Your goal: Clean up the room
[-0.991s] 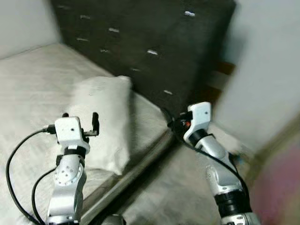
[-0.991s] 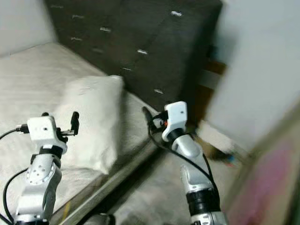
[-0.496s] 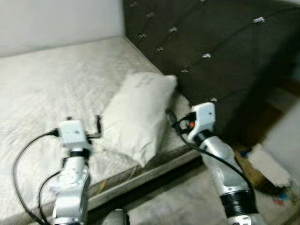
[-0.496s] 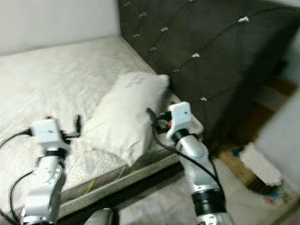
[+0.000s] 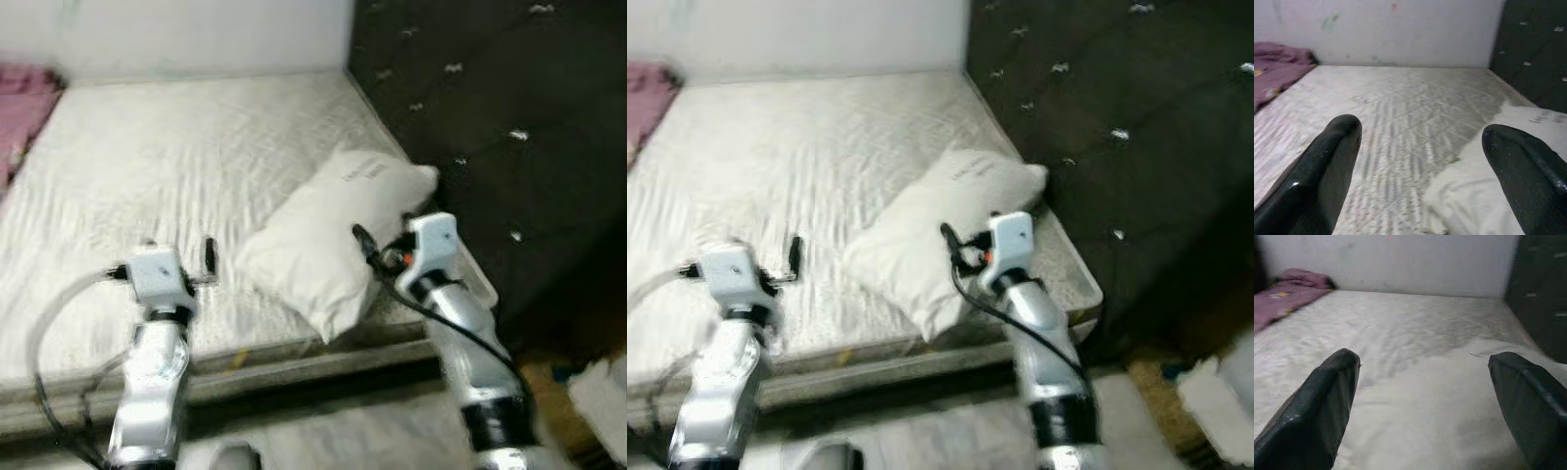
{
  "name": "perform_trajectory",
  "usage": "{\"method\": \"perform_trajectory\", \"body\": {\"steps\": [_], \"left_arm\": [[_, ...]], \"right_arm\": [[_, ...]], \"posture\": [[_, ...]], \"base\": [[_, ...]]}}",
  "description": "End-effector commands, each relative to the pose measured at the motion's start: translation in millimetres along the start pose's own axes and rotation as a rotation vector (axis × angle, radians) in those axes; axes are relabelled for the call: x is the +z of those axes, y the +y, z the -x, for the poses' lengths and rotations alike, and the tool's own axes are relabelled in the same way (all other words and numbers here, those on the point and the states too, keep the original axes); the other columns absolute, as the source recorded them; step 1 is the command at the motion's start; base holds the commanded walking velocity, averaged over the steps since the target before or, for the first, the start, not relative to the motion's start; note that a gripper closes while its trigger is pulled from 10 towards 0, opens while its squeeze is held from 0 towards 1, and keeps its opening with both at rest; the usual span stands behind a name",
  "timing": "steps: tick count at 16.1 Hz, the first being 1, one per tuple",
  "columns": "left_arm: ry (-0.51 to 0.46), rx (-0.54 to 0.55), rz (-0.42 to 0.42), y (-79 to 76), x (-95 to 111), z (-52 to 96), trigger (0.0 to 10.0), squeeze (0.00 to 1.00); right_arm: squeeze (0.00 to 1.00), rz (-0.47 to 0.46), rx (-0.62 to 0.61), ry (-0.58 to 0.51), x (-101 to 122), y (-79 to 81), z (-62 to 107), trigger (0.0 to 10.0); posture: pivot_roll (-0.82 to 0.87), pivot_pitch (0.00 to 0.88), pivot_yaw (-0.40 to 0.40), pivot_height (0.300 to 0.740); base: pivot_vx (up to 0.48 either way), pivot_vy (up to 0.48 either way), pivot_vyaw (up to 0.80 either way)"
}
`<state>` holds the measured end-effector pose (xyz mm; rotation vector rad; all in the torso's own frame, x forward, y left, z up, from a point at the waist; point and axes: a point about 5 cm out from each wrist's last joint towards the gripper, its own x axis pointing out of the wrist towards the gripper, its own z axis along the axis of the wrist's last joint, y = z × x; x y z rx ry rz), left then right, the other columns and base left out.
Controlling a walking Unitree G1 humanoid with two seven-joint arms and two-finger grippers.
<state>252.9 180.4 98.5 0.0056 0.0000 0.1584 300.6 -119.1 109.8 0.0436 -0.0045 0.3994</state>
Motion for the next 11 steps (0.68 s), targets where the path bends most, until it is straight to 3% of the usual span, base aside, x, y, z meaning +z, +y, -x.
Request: {"method": "perform_trajectory", "body": {"steps": [1, 4, 11], "left_arm": [[0.003, -0.017, 0.004, -3.3, 1.3, -1.1, 10.0, 0.0], [0.007, -0.032, 0.017, -5.1, 0.4, -1.3, 10.0, 0.0], [0.017, -0.052, 0.064, -7.4, 0.0, -1.4, 10.0, 0.0]], "right_arm": [[0.0, 0.008, -0.001, -0.002, 1.3, -2.8, 0.8, 10.0], [0.0, -0.008, -0.011, -0.003, 1.6, -4.8, 0.7, 10.0], [0.0, -0.006, -0.012, 0.0, 2.1, -6.2, 0.6, 10.0]], "posture": [[-0.07, 0.0, -0.04, 0.74], [-0.07, 0.0, -0.041, 0.74], [-0.08, 0.0, -0.043, 0.74]], "base": [[0.0, 0.0, 0.79], [0.0, 0.0, 0.0], [0.0, 0.48, 0.0]]}}
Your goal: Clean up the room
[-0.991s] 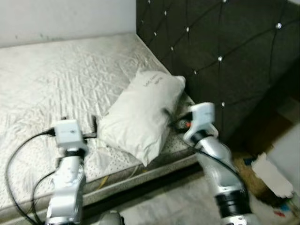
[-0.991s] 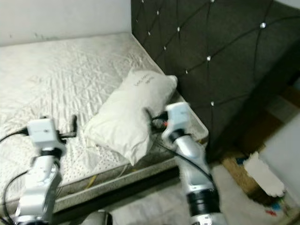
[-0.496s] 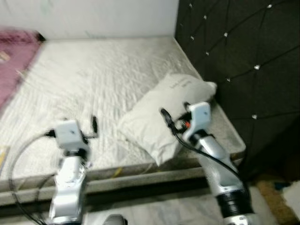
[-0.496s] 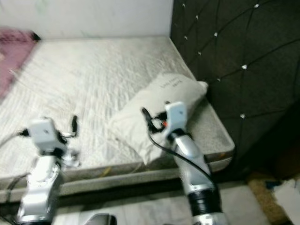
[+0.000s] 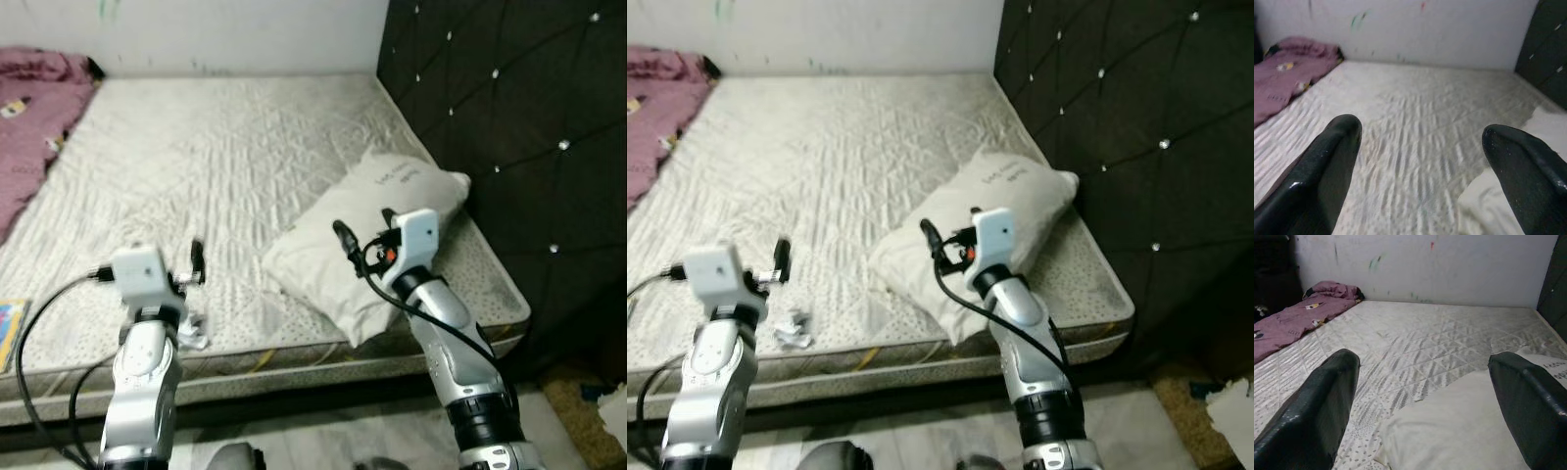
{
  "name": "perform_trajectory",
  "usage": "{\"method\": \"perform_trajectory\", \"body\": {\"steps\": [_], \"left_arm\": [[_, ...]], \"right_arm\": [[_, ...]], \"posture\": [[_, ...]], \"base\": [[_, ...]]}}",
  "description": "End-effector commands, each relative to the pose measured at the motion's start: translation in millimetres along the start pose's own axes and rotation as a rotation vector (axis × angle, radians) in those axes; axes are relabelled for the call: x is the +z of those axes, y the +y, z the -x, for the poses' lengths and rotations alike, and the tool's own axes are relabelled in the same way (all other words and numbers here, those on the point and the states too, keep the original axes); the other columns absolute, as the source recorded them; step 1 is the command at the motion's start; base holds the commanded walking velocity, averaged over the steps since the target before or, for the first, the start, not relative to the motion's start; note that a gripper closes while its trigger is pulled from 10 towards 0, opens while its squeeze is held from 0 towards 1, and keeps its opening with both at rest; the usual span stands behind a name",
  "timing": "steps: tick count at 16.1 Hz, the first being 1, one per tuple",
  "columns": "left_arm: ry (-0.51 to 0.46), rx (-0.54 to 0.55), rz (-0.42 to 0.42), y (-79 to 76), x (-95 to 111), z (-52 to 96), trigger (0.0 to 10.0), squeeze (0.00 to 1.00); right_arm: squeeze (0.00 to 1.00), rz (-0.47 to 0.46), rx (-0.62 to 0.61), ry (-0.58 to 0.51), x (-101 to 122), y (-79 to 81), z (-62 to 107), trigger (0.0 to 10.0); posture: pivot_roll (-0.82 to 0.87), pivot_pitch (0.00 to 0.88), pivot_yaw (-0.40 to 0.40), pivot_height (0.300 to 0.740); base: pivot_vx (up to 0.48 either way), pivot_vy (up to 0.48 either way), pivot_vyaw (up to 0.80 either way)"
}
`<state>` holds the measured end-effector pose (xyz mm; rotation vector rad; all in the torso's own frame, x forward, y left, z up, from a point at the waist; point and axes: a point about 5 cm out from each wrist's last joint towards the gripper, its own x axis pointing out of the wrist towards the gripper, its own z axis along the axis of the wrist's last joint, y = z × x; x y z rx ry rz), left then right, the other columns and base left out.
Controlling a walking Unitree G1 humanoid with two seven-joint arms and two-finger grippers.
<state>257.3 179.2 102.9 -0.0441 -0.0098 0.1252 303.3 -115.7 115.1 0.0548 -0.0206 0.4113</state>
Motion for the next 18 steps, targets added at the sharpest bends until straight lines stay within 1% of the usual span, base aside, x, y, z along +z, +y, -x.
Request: {"method": "perform_trajectory", "body": {"steps": [1, 8, 10, 11, 18], "left_arm": [[0.023, -0.021, 0.019, -5.6, -4.6, 2.7, 10.0, 0.0], [0.026, -0.028, 0.038, -5.9, -4.1, 2.5, 10.0, 0.0], [0.011, -0.015, 0.02, -4.9, -2.7, 2.4, 10.0, 0.0], [0.007, -0.007, 0.0, -4.2, -1.9, 1.7, 10.0, 0.0], [0.0, -0.015, -0.003, -5.8, -2.1, 2.0, 10.0, 0.0]], "right_arm": [[0.0, 0.003, -0.024, 0.018, -2.9, -8.6, 4.8, 10.0], [0.0, 0.011, -0.023, 0.02, -2.9, -8.2, 4.6, 10.0], [0.0, 0.011, -0.023, 0.019, -2.8, -8.2, 4.6, 10.0], [0.0, 0.012, -0.022, 0.018, -2.8, -7.9, 4.4, 10.0], [0.0, 0.021, -0.009, 0.016, -2.4, -6.8, 3.3, 10.0]], "posture": [[-0.08, 0.0, -0.044, 0.74], [-0.08, 0.0, -0.041, 0.74], [-0.08, 0.0, -0.041, 0.74], [-0.08, 0.0, -0.04, 0.74], [-0.08, 0.0, -0.045, 0.74]], "base": [[0.0, 0.48, 0.0], [0.0, 0.48, 0.0], [0.0, 0.48, 0.0], [0.0, 0.0, 0.0], [0.0, 0.0, 0.0]]}}
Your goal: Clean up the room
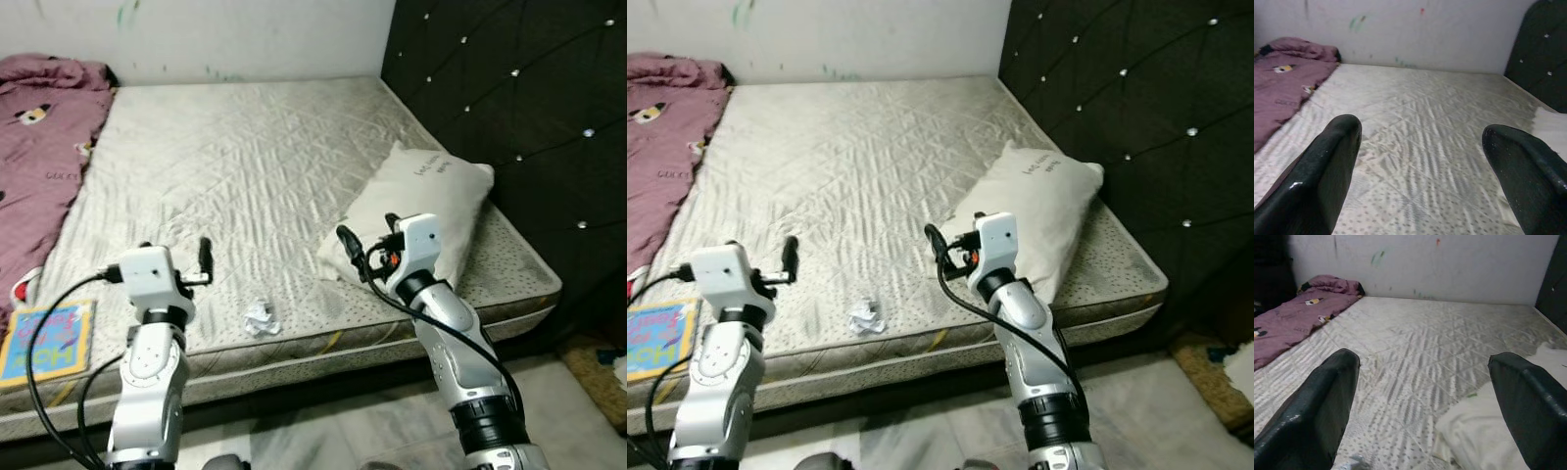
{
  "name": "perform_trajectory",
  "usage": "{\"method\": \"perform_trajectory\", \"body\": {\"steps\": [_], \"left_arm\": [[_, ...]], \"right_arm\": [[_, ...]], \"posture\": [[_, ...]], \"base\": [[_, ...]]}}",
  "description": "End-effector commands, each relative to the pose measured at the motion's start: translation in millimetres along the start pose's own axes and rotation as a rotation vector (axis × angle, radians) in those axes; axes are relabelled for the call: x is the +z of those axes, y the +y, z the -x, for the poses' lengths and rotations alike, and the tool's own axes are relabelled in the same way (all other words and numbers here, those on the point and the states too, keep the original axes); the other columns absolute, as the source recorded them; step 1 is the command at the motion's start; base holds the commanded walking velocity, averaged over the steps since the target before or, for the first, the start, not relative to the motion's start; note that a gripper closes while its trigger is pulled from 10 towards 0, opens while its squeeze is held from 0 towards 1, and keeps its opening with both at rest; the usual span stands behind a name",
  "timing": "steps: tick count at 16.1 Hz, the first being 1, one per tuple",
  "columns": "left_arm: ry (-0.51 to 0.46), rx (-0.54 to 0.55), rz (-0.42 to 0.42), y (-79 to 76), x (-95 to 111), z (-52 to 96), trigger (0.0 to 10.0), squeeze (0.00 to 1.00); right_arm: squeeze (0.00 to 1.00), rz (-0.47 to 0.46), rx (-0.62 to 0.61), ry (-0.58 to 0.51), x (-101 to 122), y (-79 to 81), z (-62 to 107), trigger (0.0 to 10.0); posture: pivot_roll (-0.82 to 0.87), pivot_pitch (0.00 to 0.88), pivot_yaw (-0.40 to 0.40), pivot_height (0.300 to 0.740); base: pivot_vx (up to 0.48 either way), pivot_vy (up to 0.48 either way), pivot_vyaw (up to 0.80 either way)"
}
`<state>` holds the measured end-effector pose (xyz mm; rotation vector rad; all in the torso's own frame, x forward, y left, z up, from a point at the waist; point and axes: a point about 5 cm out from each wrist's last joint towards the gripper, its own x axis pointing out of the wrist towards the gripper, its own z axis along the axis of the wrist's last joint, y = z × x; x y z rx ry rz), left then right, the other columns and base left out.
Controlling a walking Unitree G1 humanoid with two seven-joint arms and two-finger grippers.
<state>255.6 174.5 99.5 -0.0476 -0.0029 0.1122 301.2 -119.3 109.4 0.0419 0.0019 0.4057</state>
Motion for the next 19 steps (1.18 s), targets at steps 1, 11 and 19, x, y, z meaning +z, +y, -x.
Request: {"method": "perform_trajectory", "body": {"steps": [1, 11, 19], "left_arm": [[-0.006, -0.002, -0.005, -1.5, 1.2, -0.1, 10.0, 0.0], [-0.003, -0.038, -0.018, -5.8, 2.0, -8.0, 10.0, 0.0], [-0.003, -0.027, -0.004, -5.6, 0.4, -3.8, 10.0, 0.0]], "right_arm": [[0.0, 0.013, -0.002, -0.008, 2.9, -3.9, -0.1, 10.0], [0.0, 0.017, -0.048, -0.007, 0.9, -7.1, 3.5, 10.0], [0.0, 0.017, -0.045, 0.001, 1.2, -8.6, 0.8, 10.0]], "posture": [[-0.08, 0.0, -0.046, 0.74], [-0.1, 0.0, -0.014, 0.74], [-0.09, 0.0, -0.032, 0.74]], "base": [[0.0, 0.0, 0.0], [0.0, 0.0, 0.08], [0.0, 0.0, 0.37]]}}
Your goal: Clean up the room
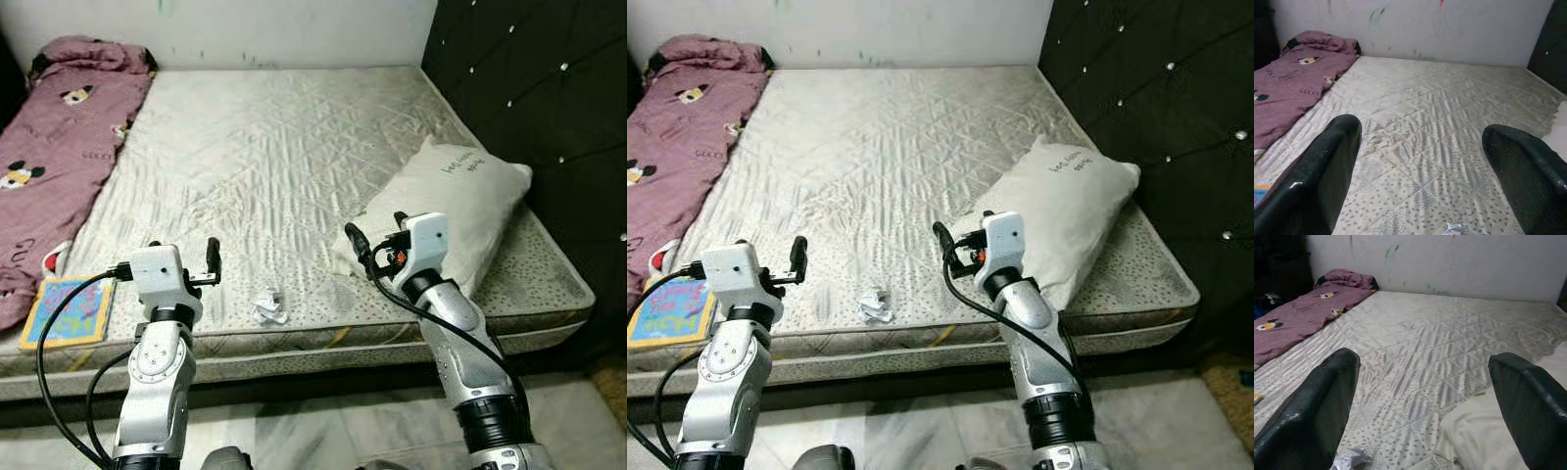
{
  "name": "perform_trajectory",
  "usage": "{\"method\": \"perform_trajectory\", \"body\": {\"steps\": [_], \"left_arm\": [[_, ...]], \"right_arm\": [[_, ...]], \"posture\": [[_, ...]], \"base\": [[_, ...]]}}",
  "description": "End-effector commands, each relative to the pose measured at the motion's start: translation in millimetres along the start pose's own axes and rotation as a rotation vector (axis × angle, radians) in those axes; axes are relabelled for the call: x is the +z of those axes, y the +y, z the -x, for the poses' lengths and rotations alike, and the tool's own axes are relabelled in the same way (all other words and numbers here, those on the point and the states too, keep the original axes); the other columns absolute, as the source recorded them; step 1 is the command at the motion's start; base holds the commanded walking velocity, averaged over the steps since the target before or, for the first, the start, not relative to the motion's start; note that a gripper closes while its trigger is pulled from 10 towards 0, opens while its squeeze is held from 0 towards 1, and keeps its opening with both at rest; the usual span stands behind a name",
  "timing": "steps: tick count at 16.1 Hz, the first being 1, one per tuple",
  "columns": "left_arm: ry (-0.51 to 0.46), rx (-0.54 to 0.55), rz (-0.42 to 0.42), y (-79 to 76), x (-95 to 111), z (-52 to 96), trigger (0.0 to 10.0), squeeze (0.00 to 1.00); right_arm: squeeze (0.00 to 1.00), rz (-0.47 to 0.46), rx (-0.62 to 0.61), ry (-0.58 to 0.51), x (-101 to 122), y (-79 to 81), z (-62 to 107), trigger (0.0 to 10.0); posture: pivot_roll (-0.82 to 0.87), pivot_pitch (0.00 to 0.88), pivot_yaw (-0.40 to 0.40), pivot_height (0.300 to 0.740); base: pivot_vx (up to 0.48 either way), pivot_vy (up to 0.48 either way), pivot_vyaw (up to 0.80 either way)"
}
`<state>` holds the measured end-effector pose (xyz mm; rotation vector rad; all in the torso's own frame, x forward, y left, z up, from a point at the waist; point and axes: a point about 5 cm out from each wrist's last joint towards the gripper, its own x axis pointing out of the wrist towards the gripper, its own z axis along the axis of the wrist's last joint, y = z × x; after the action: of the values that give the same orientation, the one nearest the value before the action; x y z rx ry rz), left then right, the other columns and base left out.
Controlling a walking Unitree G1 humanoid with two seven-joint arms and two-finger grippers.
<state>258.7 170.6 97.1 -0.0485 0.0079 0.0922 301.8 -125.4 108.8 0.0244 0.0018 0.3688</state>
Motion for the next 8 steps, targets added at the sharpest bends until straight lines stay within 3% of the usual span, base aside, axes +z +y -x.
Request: {"method": "perform_trajectory", "body": {"steps": [1, 8], "left_arm": [[-0.019, -0.02, 0.004, -2.5, 3.4, -1.1, 10.0, 0.0], [-0.025, -0.028, 0.005, -3.6, 4.1, -2.2, 10.0, 0.0]], "right_arm": [[0.0, 0.002, -0.008, -0.002, 1.5, -2.6, -1.0, 10.0], [0.0, 0.009, 0.004, -0.008, 3.0, -1.6, -1.5, 10.0]], "posture": [[-0.09, 0.0, -0.032, 0.74], [-0.1, 0.0, -0.033, 0.74]], "base": [[0.251, 0.0, 0.0], [0.275, 0.0, 0.0]]}}
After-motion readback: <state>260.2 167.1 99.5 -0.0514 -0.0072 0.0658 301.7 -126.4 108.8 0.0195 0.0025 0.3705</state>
